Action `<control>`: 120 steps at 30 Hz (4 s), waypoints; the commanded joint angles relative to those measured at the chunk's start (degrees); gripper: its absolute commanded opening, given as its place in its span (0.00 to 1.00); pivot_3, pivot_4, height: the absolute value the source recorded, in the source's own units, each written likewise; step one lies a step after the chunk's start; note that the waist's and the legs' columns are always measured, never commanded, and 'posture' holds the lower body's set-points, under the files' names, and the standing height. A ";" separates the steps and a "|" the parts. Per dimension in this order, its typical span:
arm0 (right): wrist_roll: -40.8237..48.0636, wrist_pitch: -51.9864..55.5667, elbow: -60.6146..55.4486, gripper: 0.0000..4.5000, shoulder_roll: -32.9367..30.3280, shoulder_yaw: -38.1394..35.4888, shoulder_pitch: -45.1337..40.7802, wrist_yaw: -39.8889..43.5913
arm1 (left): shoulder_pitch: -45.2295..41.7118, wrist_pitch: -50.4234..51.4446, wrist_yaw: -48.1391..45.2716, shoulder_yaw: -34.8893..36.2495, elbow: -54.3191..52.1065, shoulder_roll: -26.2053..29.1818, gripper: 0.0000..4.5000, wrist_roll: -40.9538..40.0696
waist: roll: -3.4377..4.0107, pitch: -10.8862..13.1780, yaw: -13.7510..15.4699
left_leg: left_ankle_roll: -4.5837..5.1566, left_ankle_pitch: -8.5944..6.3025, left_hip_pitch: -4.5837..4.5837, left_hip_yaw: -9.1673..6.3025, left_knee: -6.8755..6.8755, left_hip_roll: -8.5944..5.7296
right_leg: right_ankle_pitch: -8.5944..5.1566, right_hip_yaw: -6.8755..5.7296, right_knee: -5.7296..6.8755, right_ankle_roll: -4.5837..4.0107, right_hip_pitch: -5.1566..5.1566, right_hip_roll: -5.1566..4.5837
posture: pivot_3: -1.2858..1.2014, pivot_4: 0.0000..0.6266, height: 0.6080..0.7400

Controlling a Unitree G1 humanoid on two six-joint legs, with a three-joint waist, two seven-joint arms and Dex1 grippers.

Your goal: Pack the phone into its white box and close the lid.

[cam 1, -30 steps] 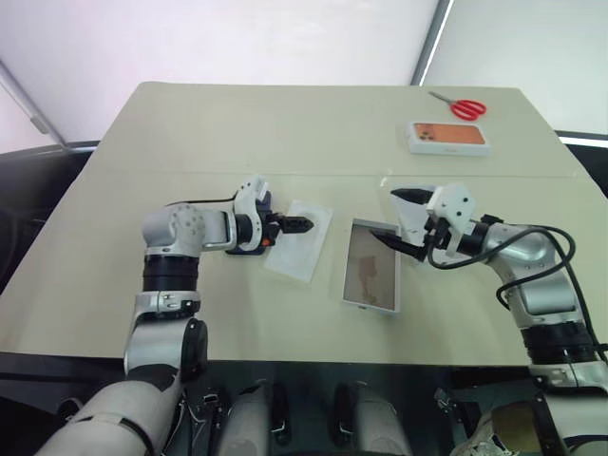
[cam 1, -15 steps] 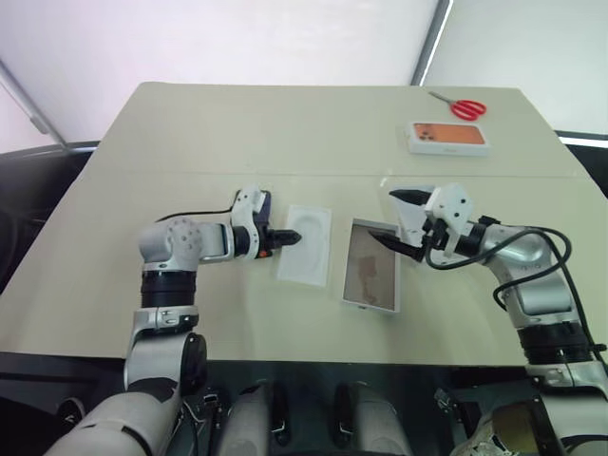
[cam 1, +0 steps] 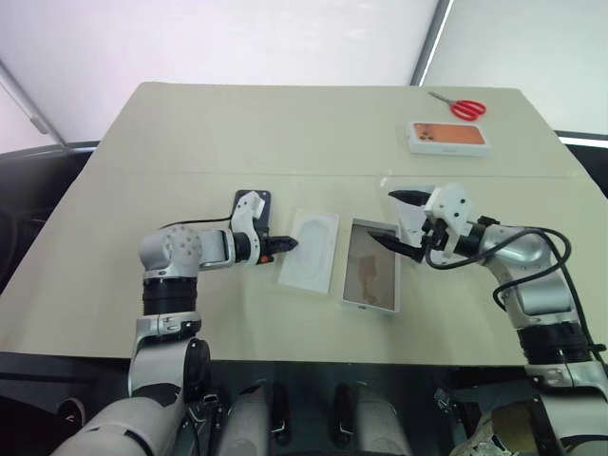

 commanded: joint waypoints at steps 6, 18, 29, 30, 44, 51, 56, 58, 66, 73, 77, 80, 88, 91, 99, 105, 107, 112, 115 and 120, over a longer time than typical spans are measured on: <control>1.58 1.20 -2.99 1.00 -0.53 -1.43 0.39 0.41 | 0.23 1.55 1.86 5.16 -3.03 -1.76 0.01 -2.90 | 0.00 0.00 -0.02 | 0.00 0.00 0.00 0.00 0.00 0.00 | 0.00 0.01 0.00 0.00 0.00 0.00 | 0.52 0.24 0.98; 8.10 13.37 -19.09 1.00 -3.00 1.98 10.16 5.95 | -1.95 -1.78 2.81 9.03 -3.62 0.43 0.01 -3.57 | -0.01 0.00 0.09 | -0.01 -0.01 -0.01 -0.05 0.00 0.00 | 0.00 0.03 -0.01 -0.01 0.00 -0.02 | 0.52 0.24 0.98; -0.78 7.34 -15.49 0.79 -6.56 8.48 14.09 8.27 | -2.40 -4.31 3.02 7.70 -2.48 0.89 0.00 -3.43 | -0.05 0.01 0.16 | -0.01 -0.02 -0.02 -0.05 0.00 0.00 | 0.00 0.02 -0.03 -0.01 -0.01 -0.01 | 0.52 0.24 0.98; -0.98 6.92 -14.90 0.69 -6.66 8.82 14.08 8.75 | -2.33 -4.30 3.06 7.58 -2.70 0.78 0.00 -3.52 | -0.05 0.01 0.17 | -0.01 -0.02 -0.02 -0.05 0.00 0.00 | 0.00 0.02 -0.03 -0.01 -0.01 -0.01 | 0.52 0.24 0.98; -5.57 0.46 -6.37 0.01 -0.58 11.04 6.00 6.23 | -5.87 -6.71 5.66 10.01 -1.41 0.51 0.00 -4.17 | -0.18 0.05 0.22 | -0.03 0.00 -0.02 -0.06 0.02 -0.01 | 0.00 0.00 -0.01 -0.01 0.01 -0.01 | 0.52 0.24 0.98; -11.11 -7.71 2.74 0.01 4.42 14.58 -1.21 4.44 | -6.74 -8.53 6.29 9.64 -0.89 3.17 0.00 -4.40 | -0.18 0.06 -0.14 | -0.07 0.03 -0.01 -0.05 0.00 0.00 | 0.00 -0.03 0.01 0.00 -0.01 0.03 | 0.52 0.24 0.98; -12.83 -11.26 8.31 0.01 6.34 16.36 -4.57 5.66 | -6.44 -7.65 6.54 9.70 -1.55 3.11 0.00 -5.41 | -0.19 0.06 0.09 | -0.06 0.03 -0.02 -0.05 0.01 -0.02 | -0.01 -0.04 0.02 0.00 0.00 0.02 | 0.52 0.24 0.98; -13.40 -12.04 9.94 0.01 6.75 16.65 -5.48 5.83 | -5.98 -7.40 5.93 8.83 -2.43 3.23 0.00 -5.65 | -0.19 0.06 0.02 | -0.06 0.03 -0.02 -0.05 0.01 -0.03 | -0.01 -0.04 0.02 0.00 0.00 0.02 | 0.52 0.24 0.98; -8.79 -7.70 8.07 0.75 7.78 13.71 -6.09 7.03 | -4.70 -4.88 5.88 7.35 -4.68 1.72 0.00 -7.42 | -0.19 0.06 -0.09 | -0.07 0.04 -0.01 -0.05 0.01 -0.02 | -0.01 -0.03 0.04 0.00 0.00 0.03 | 0.52 0.24 0.98; 0.91 2.58 0.45 0.75 3.39 3.30 -3.54 6.26 | -4.33 -7.13 7.54 5.56 -4.98 -2.69 0.00 -6.43 | -0.19 0.06 0.32 | -0.07 0.03 -0.02 -0.07 0.01 -0.05 | 0.00 -0.03 0.03 0.00 0.01 -0.01 | 0.52 0.24 0.98; 3.56 4.20 -0.96 0.75 -0.05 -2.15 -0.67 5.85 | -4.78 -9.77 8.43 3.91 -1.51 -4.33 0.00 -4.52 | -0.19 0.06 0.21 | -0.07 0.03 -0.01 -0.07 0.00 -0.04 | 0.00 -0.02 0.02 0.00 0.01 0.00 | 0.52 0.24 0.98; 2.53 2.87 0.65 0.75 -1.76 -4.13 0.03 4.82 | -5.09 -10.82 8.62 2.87 0.64 -5.80 0.00 -3.98 | -0.19 0.06 0.01 | -0.06 0.03 -0.01 -0.07 0.00 -0.04 | 0.00 -0.03 0.03 0.00 0.01 0.00 | 0.52 0.24 0.98; 1.31 1.71 -0.01 0.75 -0.84 -2.74 0.58 2.83 | -5.19 -13.95 11.22 0.51 3.89 -8.85 0.00 -1.30 | -0.19 0.06 0.00 | -0.06 0.03 -0.01 -0.06 0.00 -0.02 | 0.00 -0.03 0.03 0.00 -0.01 0.02 | 0.52 0.24 0.98; 0.75 0.86 0.59 0.75 -0.60 -2.29 0.57 2.51 | -5.55 -14.42 11.57 0.36 4.14 -8.91 0.00 -1.25 | -0.20 0.06 0.09 | -0.06 0.03 -0.01 -0.06 0.00 -0.02 | 0.00 -0.03 0.03 0.00 -0.01 0.01 | 0.52 0.24 0.98; 0.08 0.39 1.40 0.75 0.43 -1.67 -0.39 1.95 | -5.71 -13.97 8.78 -2.67 2.65 -8.62 0.00 -1.66 | -0.20 0.06 0.12 | -0.06 0.03 -0.02 -0.06 0.00 -0.03 | 0.00 -0.04 0.03 0.00 -0.01 0.00 | 0.52 0.24 0.98; -0.39 -0.63 2.40 0.77 0.49 -1.12 -0.52 1.70 | -6.41 -14.91 8.82 -2.75 4.08 -8.23 0.15 -1.36 | -0.20 0.06 0.03 | -0.06 0.03 -0.02 -0.06 0.00 -0.03 | 0.00 -0.03 0.03 0.00 -0.01 0.01 | 0.52 0.24 0.98; -0.52 -0.87 2.75 0.77 0.43 -1.14 -0.62 1.66 | -6.47 -15.33 8.69 -3.16 4.13 -7.93 0.32 -1.03 | -0.20 0.06 0.09 | -0.06 0.03 -0.02 -0.06 0.00 -0.03 | 0.00 -0.03 0.03 0.00 -0.01 0.01 | 0.52 0.24 0.98; -0.59 -0.71 2.53 0.77 0.36 -1.07 -0.69 1.48 | -7.03 -15.19 7.59 -3.41 4.35 -7.41 0.88 -1.37 | -0.19 0.06 0.04 | -0.06 0.03 -0.01 -0.06 0.00 -0.03 | 0.00 -0.03 0.03 0.00 0.00 0.01 | 0.52 0.24 0.98; -0.79 -0.84 2.65 0.77 0.62 -0.93 -1.10 1.04 | -7.48 -16.29 7.28 -3.45 2.84 -7.59 0.98 -1.61 | -0.20 0.06 0.07 | -0.06 0.03 -0.01 -0.06 0.00 -0.03 | 0.00 -0.03 0.03 0.00 0.00 0.01 | 0.52 0.24 0.98; -0.93 -0.92 2.91 0.77 1.43 -0.33 -1.89 0.57 | -8.40 -16.09 6.51 -2.95 0.93 -7.67 0.98 -2.86 | -0.19 0.06 0.06 | -0.06 0.03 -0.01 -0.06 0.00 -0.03 | 0.00 -0.03 0.03 0.00 -0.01 0.01 | 0.52 0.24 0.98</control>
